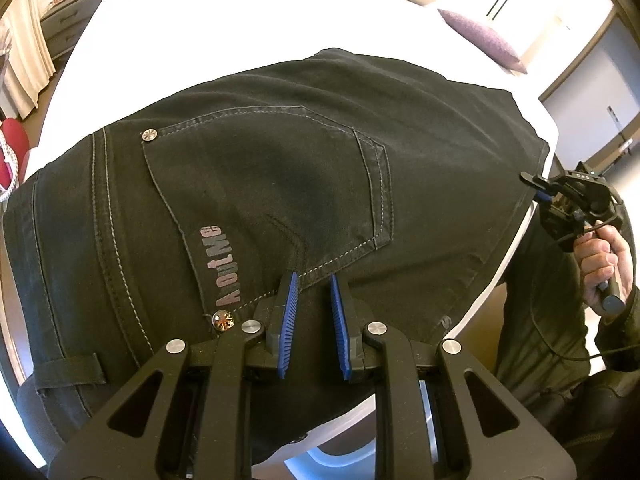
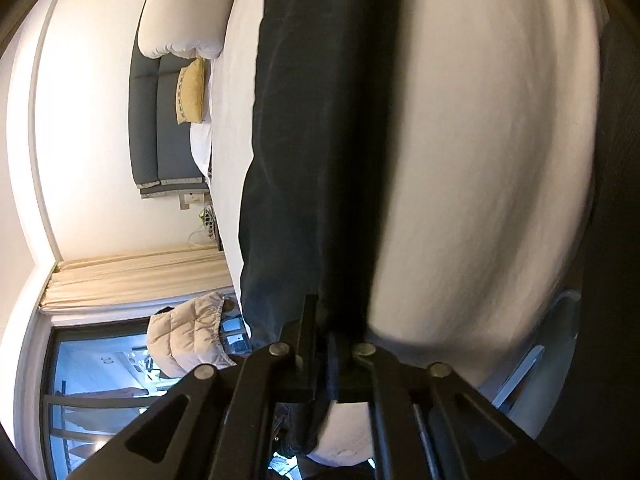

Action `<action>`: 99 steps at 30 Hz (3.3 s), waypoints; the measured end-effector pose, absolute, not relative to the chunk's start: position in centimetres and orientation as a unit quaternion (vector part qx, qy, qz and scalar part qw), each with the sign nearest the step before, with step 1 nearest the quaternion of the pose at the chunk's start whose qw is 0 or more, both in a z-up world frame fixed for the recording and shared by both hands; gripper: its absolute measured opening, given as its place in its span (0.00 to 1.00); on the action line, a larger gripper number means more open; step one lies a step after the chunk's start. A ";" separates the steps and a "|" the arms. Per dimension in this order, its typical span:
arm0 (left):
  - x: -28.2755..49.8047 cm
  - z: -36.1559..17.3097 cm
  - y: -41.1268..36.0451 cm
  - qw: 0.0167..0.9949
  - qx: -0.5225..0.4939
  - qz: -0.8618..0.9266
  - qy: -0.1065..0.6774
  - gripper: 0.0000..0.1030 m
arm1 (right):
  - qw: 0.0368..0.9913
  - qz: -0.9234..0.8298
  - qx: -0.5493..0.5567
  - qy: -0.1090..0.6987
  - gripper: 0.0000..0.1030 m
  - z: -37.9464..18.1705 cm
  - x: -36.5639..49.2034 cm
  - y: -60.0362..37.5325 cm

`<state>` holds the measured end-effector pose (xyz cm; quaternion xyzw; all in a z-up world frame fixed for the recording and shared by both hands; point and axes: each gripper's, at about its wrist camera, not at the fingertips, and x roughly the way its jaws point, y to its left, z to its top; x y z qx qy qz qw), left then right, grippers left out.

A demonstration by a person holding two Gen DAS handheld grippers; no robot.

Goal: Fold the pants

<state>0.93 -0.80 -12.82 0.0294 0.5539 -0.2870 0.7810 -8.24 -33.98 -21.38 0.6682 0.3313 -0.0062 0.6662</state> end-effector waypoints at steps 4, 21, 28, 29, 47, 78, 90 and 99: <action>0.9 -12.7 -0.8 0.780 0.037 -0.288 0.554 0.16 | 0.681 0.007 0.649 0.339 0.42 -19.7 -7.2 -32.2; 0.6 -12.3 -0.1 0.774 0.048 -0.293 0.559 0.16 | 0.692 0.032 0.586 0.421 0.00 -20.7 -6.0 -28.0; 0.6 -12.4 -0.2 0.773 0.051 -0.292 0.561 0.16 | 0.655 0.019 0.672 0.344 0.04 -22.4 -7.4 -32.6; 0.6 -12.4 -0.2 0.773 0.051 -0.292 0.561 0.16 | 0.655 0.011 0.678 0.334 0.04 -22.4 -7.7 -33.4; 0.8 -12.6 -0.3 0.771 0.053 -0.291 0.564 0.16 | 0.738 -0.176 0.605 0.242 0.67 -14.4 -12.8 -43.3; 1.0 -12.3 -0.7 0.773 0.045 -0.266 0.574 0.16 | 0.748 -0.247 0.548 0.282 0.06 -16.7 0.1 -55.1; 6.5 -7.8 -12.4 0.763 -0.024 -0.381 0.523 0.17 | 0.760 0.055 0.527 0.376 0.06 -16.4 1.9 -34.0; 11.7 -15.2 -15.7 0.734 -0.050 -0.348 0.581 0.02 | 0.752 0.010 0.515 0.411 0.00 -20.1 1.0 -35.6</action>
